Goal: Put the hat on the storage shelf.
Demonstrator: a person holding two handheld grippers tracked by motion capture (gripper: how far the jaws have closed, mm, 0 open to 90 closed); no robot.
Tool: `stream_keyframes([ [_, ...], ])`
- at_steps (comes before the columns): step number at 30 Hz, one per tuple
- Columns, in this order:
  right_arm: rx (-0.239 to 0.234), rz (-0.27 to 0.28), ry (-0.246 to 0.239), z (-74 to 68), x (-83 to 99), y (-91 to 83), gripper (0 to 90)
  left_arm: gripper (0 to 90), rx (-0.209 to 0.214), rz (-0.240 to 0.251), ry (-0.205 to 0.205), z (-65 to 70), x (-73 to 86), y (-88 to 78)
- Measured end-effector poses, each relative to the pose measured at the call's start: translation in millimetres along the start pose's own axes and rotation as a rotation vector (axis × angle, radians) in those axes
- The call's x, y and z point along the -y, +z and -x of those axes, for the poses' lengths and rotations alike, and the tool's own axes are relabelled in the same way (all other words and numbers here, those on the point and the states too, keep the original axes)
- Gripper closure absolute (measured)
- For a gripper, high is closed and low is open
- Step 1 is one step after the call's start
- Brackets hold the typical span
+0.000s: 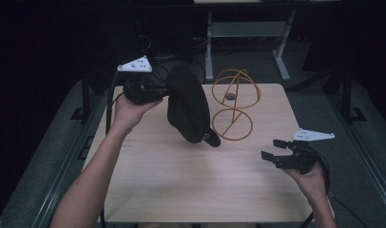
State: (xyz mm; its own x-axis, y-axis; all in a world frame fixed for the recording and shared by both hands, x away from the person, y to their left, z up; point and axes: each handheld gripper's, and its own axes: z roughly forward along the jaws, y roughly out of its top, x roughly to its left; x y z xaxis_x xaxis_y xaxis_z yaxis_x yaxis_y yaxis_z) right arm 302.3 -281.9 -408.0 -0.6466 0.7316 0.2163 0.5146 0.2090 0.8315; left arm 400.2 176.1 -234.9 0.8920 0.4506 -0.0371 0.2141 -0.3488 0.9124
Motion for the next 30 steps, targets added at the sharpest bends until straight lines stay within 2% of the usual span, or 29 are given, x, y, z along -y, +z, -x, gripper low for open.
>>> stream_keyframes([
  [7,0.016,0.028,0.017,3.8,1.0,-7.7,21.3,86.4,0.0,-0.007,0.011,-5.2,-20.8,8.4],
  [15,0.024,0.046,0.028,6.9,1.2,-12.4,21.3,86.4,0.002,-0.023,0.048,-10.0,-50.4,25.1],
  [23,0.03,0.077,0.033,10.9,1.2,-19.2,21.3,86.4,0.023,-0.041,0.066,-13.8,-79.4,50.8],
  [26,0.03,0.1,0.042,11.8,0.6,-23.4,21.3,86.4,0.034,-0.062,0.074,-15.0,-89.5,62.0],
  [30,0.033,0.112,0.047,14.3,0.8,-26.1,21.3,86.3,0.04,-0.074,0.069,-17.1,-99.5,77.2],
])
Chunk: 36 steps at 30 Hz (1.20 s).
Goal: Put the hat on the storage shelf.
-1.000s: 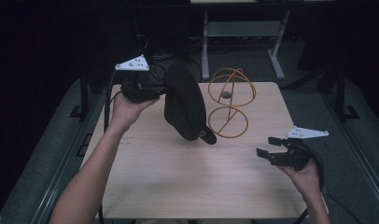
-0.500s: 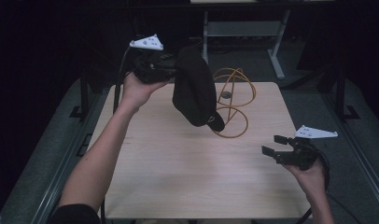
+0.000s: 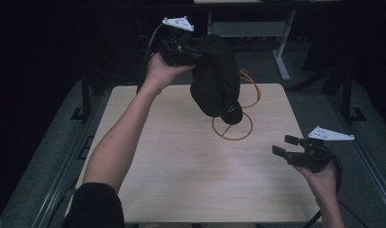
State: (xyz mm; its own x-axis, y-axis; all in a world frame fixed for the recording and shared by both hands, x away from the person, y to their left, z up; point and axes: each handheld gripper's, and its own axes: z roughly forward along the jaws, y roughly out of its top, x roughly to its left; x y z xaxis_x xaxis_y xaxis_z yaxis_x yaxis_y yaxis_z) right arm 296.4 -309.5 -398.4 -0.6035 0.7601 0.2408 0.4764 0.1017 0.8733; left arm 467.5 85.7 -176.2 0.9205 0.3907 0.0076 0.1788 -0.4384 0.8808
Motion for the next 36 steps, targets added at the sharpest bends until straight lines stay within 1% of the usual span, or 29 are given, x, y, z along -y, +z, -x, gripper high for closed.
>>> stream_keyframes([
  [7,0.01,0.006,0.014,4.1,1.6,-3.2,21.3,86.3,0.01,-0.018,-0.022,-7.6,-12.5,23.9],
  [13,0.016,0.009,0.029,8.5,4.3,-5.7,21.3,86.1,0.028,-0.044,-0.037,-12.4,-16.7,42.5],
  [20,0.014,0.0,0.04,11.6,7.7,-3.7,21.3,86.0,0.048,-0.088,-0.045,-11.8,-21.8,66.2],
  [23,0.012,-0.003,0.042,12.9,9.1,-1.5,21.3,85.8,0.057,-0.103,-0.075,-12.9,-23.6,82.0],
  [25,0.014,-0.006,0.042,13.8,10.2,0.0,21.4,85.0,0.051,-0.13,-0.078,-10.2,-24.9,97.0],
  [26,0.009,-0.009,0.043,15.0,10.8,0.9,21.3,83.7,0.059,-0.13,-0.087,-8.2,-24.8,104.8],
  [27,0.005,-0.013,0.053,15.8,11.2,2.0,21.4,81.3,0.068,-0.131,-0.105,-7.0,-25.0,112.0],
  [28,0.003,-0.017,0.056,16.4,11.6,3.0,21.4,76.9,0.064,-0.145,-0.117,-6.0,-25.0,119.4],
  [30,0.0,-0.025,0.059,16.8,12.0,5.2,21.4,74.5,0.067,-0.176,-0.131,-5.5,-23.7,131.2],
  [31,0.002,-0.03,0.063,16.3,12.3,5.8,21.4,74.4,0.07,-0.178,-0.139,-6.3,-22.5,134.1],
  [33,0.005,-0.032,0.058,15.2,12.9,6.1,21.6,67.7,0.085,-0.169,-0.167,-7.9,-20.9,136.1],
  [34,0.007,-0.032,0.055,15.1,13.4,5.7,21.7,64.7,0.085,-0.17,-0.169,-7.9,-20.8,135.3],
  [36,0.008,-0.031,0.058,15.9,14.7,5.3,21.6,61.3,0.059,-0.172,-0.152,-6.6,-21.6,131.7],
])
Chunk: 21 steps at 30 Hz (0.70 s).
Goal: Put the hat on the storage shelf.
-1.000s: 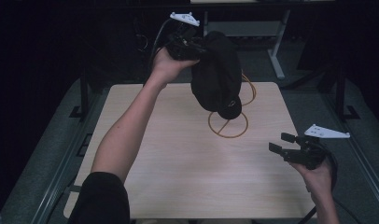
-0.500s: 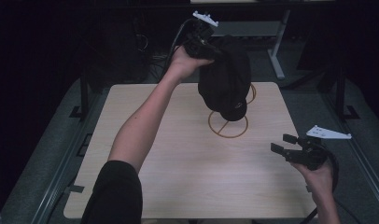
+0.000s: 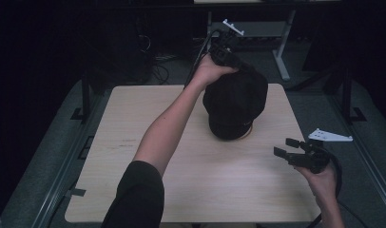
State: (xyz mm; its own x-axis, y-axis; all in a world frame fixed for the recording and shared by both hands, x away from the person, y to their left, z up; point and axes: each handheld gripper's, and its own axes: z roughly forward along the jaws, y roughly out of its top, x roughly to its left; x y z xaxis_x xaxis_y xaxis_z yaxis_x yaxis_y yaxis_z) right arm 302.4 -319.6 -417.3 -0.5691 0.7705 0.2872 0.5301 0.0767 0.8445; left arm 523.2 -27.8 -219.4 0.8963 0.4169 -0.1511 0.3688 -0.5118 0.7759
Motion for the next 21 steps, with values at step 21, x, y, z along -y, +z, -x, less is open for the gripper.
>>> stream_keyframes([
  [21,0.03,-0.009,-0.025,-5.9,5.0,2.0,21.3,42.5,-0.048,0.036,0.002,4.1,39.2,-39.3],
])
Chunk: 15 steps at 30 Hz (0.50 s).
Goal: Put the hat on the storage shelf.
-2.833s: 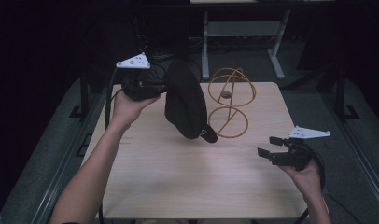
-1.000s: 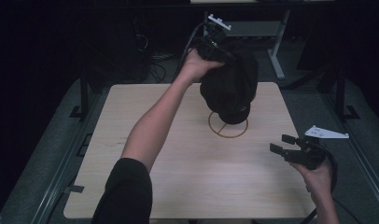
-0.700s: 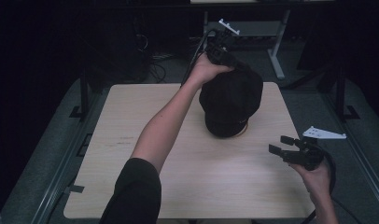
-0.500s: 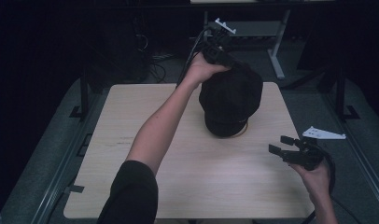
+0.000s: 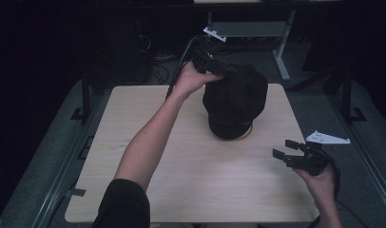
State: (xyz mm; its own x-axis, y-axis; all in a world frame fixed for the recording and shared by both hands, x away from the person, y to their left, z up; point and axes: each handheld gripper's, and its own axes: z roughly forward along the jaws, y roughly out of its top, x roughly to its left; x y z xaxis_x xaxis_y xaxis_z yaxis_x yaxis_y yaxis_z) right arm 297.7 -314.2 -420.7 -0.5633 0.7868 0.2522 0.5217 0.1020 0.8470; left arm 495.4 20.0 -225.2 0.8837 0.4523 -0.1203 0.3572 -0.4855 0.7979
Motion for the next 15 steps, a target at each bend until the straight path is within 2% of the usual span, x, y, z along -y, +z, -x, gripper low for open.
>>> stream_keyframes([
  [15,0.006,-0.019,-0.032,-9.8,0.0,6.7,20.3,38.1,-0.023,0.01,0.008,8.5,24.1,-23.0],
])
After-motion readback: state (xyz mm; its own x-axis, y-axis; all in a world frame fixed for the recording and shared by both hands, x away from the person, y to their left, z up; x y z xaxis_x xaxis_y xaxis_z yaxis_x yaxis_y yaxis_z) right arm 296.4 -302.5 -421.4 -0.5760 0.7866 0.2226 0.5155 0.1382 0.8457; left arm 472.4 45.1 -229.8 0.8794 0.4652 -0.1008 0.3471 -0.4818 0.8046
